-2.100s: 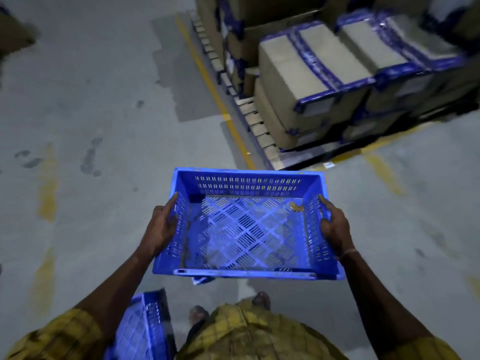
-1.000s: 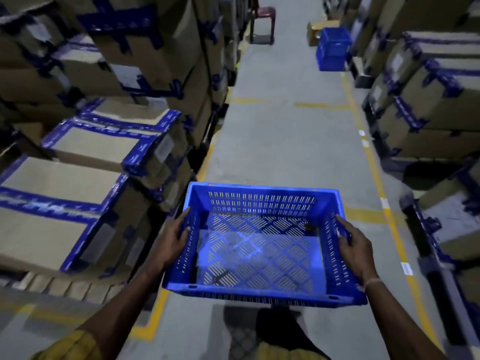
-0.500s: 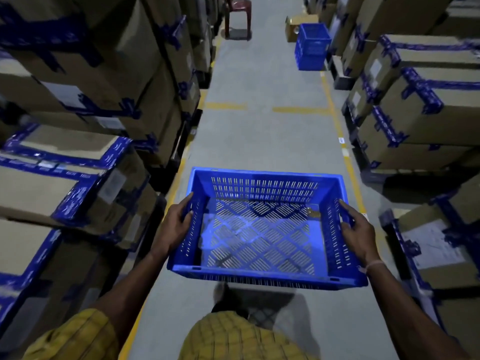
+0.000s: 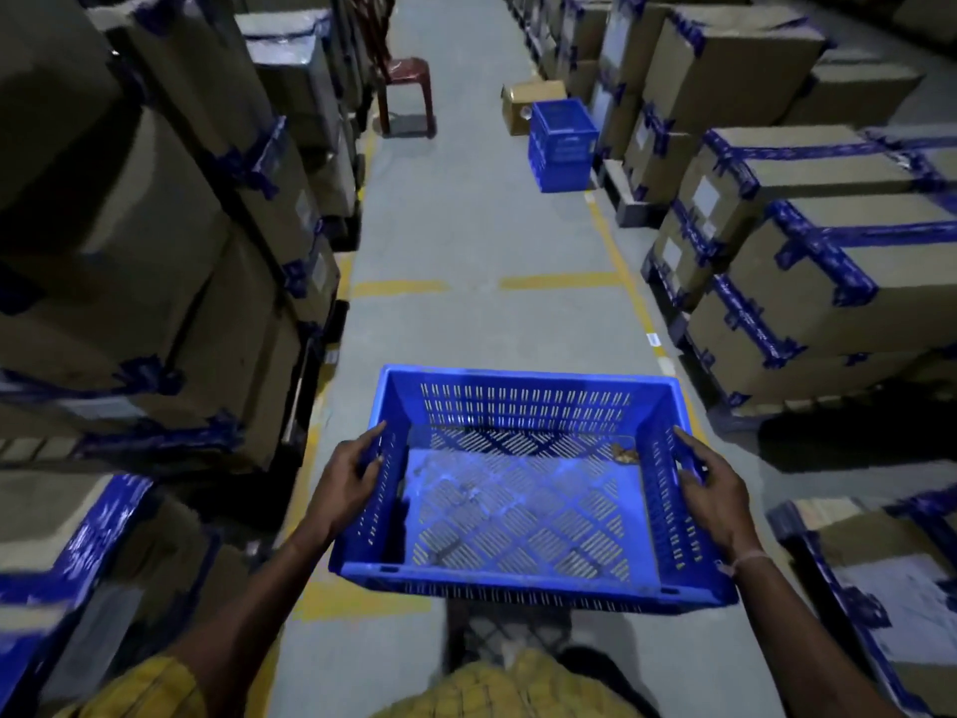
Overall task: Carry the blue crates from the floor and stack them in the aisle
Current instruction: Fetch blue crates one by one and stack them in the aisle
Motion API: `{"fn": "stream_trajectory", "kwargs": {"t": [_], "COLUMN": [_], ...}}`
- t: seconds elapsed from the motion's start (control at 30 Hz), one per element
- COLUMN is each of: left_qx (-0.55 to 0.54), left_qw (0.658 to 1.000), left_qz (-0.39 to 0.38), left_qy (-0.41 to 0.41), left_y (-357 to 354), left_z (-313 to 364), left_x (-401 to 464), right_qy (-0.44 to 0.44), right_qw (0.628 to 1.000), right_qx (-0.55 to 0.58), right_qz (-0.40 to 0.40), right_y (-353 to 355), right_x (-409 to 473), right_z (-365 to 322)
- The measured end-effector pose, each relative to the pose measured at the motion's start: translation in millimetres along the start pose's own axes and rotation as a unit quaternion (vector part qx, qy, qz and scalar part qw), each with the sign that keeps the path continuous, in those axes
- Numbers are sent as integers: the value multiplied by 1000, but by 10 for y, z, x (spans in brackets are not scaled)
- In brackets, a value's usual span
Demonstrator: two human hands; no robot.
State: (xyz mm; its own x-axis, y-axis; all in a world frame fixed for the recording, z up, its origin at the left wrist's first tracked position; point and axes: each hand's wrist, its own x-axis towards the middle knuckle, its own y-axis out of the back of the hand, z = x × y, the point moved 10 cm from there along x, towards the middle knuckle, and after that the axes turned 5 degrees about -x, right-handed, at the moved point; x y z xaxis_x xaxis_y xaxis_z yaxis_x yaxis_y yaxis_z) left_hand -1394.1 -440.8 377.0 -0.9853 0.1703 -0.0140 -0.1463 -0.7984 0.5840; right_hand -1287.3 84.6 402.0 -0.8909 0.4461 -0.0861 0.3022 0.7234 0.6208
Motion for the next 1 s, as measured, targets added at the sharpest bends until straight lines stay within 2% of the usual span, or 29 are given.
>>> {"fn": "stream_trajectory", "kwargs": {"t": [0.17,0.33,0.6,0.8,1.0], "left_qx": [-5,-13,12,-27,-47], "left_qw": [1000,999,1000,998,996], "left_qz": [2,-30,24,46,63], "left_qy": [-15,-6,17,31,28], "left_y": [114,-115,-297,-342,-384], "left_z": [167,-79,458,626,705], "left_x": [1279,2724,4492,5706,6896], "right_qy": [-18,-12,-13,-10,4], "right_qw": [1000,1000,999,998,998], "right_qx": [20,25,45,66,52], "right_qz": [4,2,-11,-10,-26], "right_y": [-150,-340,-394,-301,-509], "right_x": [997,2306,4373,5708,7063], "right_z": [-214,-301,-698,-1286,-1598]}}
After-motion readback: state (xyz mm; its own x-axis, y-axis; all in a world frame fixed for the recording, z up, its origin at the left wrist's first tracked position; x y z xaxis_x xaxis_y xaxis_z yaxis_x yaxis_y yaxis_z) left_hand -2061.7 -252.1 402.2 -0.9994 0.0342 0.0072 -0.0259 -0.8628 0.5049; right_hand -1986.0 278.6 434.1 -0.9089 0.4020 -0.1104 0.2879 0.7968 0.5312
